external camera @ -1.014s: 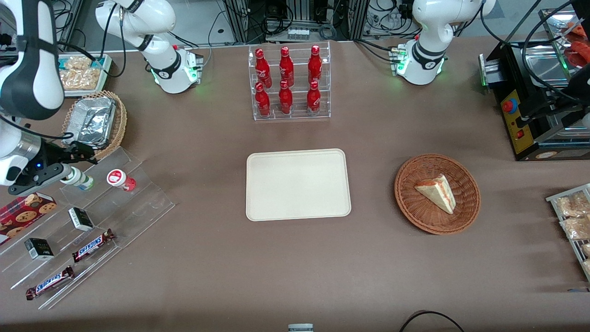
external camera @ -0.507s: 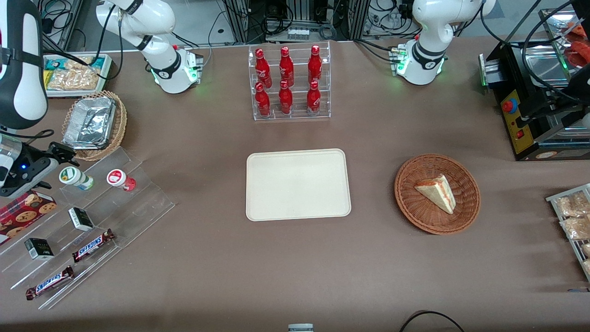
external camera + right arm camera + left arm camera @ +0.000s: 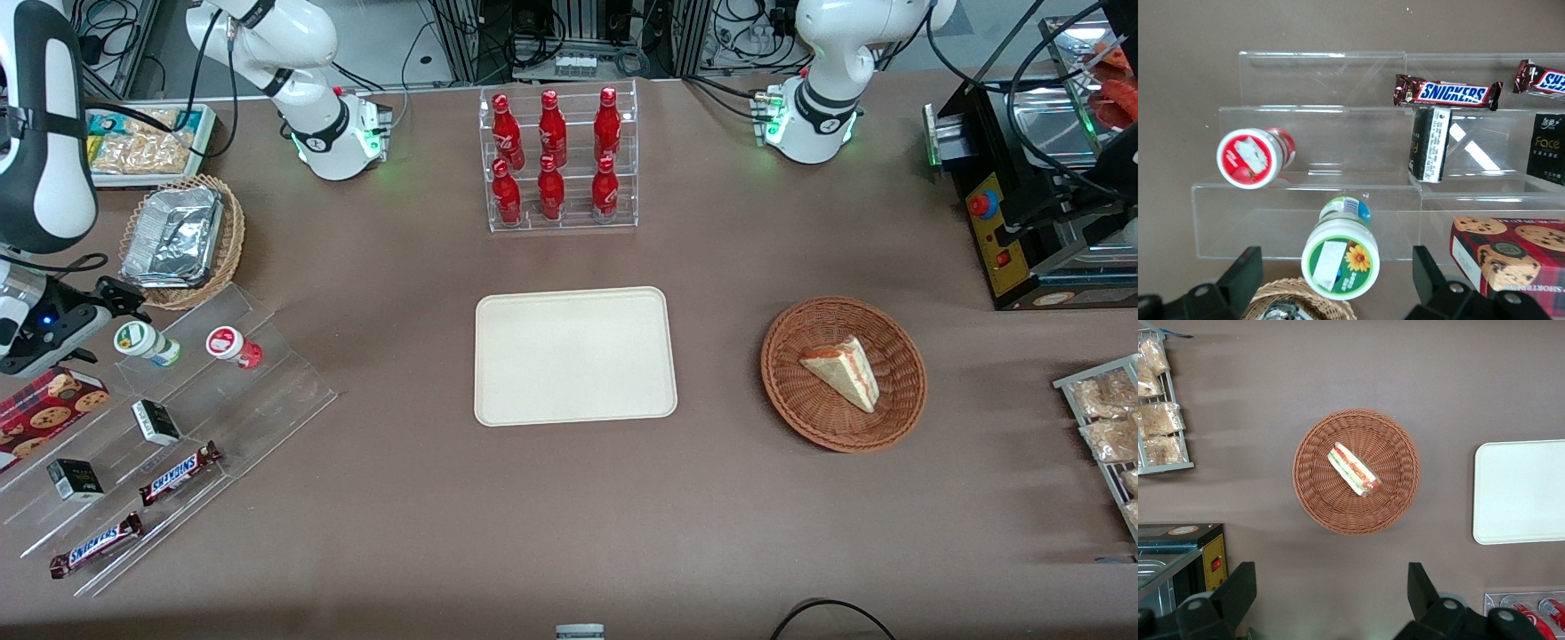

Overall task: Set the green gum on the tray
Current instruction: 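Lower the open right gripper around the green-lidded gum bottle, then close the right gripper on the bottle and lift it off the rack, then carry the held gum bottle over the cream tray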

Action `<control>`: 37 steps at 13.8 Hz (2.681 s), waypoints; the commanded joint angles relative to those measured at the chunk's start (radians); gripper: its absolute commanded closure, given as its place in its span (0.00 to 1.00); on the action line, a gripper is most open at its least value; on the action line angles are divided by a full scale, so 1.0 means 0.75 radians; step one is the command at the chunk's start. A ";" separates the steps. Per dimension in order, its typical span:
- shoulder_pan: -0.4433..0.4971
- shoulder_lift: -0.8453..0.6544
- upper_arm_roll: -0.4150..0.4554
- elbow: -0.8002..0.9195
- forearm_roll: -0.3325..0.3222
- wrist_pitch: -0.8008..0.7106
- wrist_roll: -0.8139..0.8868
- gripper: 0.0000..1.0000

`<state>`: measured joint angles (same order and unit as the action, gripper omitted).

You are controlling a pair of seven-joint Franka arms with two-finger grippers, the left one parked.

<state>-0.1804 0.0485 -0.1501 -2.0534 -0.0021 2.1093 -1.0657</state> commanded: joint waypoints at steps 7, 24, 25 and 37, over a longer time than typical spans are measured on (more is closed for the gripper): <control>-0.042 -0.048 0.008 -0.193 -0.018 0.216 -0.056 0.00; 0.226 0.052 0.022 0.167 -0.020 -0.121 0.283 1.00; 0.281 0.052 0.022 0.167 -0.018 -0.123 0.365 1.00; 0.962 0.336 0.024 0.296 0.080 -0.080 1.580 1.00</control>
<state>0.4955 0.2237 -0.1207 -1.9096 0.0132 2.0436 0.0228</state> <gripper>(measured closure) 0.410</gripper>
